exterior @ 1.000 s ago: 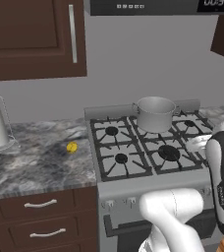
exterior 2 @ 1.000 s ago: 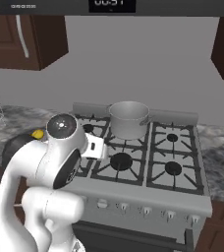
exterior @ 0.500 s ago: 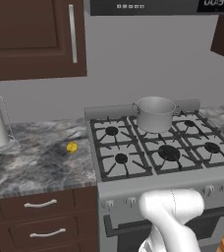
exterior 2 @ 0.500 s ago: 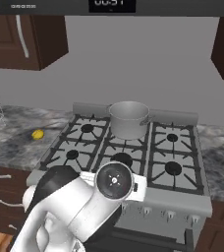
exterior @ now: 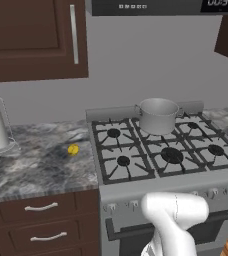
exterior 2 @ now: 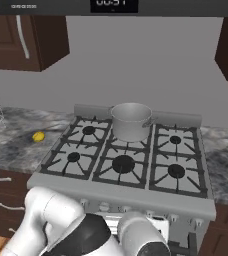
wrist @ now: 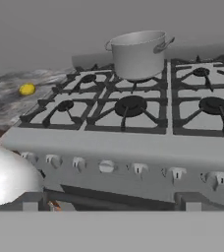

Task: Turn on the burner for the pot on the stove. Wait thirty seconds for the pot to heat up. Then add the lemon to the pot.

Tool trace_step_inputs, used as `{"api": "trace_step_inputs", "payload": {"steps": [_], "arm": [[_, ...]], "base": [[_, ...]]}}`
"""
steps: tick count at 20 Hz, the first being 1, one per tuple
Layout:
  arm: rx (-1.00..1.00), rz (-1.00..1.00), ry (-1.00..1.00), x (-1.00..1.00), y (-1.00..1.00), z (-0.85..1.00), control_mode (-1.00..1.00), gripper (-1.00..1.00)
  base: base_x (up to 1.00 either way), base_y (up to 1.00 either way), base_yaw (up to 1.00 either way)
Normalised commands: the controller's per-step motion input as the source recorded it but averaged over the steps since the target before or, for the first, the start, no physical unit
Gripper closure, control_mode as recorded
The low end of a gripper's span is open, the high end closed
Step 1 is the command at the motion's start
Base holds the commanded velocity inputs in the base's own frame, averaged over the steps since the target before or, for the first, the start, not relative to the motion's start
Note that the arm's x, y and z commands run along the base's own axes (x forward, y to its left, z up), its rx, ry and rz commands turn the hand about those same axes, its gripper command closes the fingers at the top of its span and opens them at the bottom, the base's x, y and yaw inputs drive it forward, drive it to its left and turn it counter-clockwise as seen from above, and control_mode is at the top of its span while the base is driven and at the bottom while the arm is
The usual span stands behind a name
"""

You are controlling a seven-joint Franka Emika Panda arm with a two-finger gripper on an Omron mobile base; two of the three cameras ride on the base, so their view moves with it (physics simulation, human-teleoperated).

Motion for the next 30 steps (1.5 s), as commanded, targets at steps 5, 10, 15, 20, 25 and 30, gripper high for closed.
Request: {"api": "trace_step_inputs", "payload": {"steps": [5,10,15,20,25,30], "arm": [[-0.04,0.09,-0.28,-0.24,0.0,-1.0,-1.0,-1.0],[-0.01,0.01,-0.34,0.01,0.13,-0.81,-1.0,-1.0],[0.03,-0.05,-0.34,0.14,0.15,-0.49,-1.0,-1.0],[0.06,-0.21,-0.24,0.16,0.04,-0.31,-1.0,-1.0],[0.0,-0.05,-0.03,0.03,0.0,-0.02,-1.0,-1.0],[0.0,0.0,0.0,0.29,-0.05,0.0,-1.0,-1.0]], "base": [[0.0,0.0,0.0],[0.0,0.0,0.0],[0.0,0.0,0.0],[0.0,0.0,0.0],[0.0,0.0,0.0],[0.0,0.0,0.0]]}}
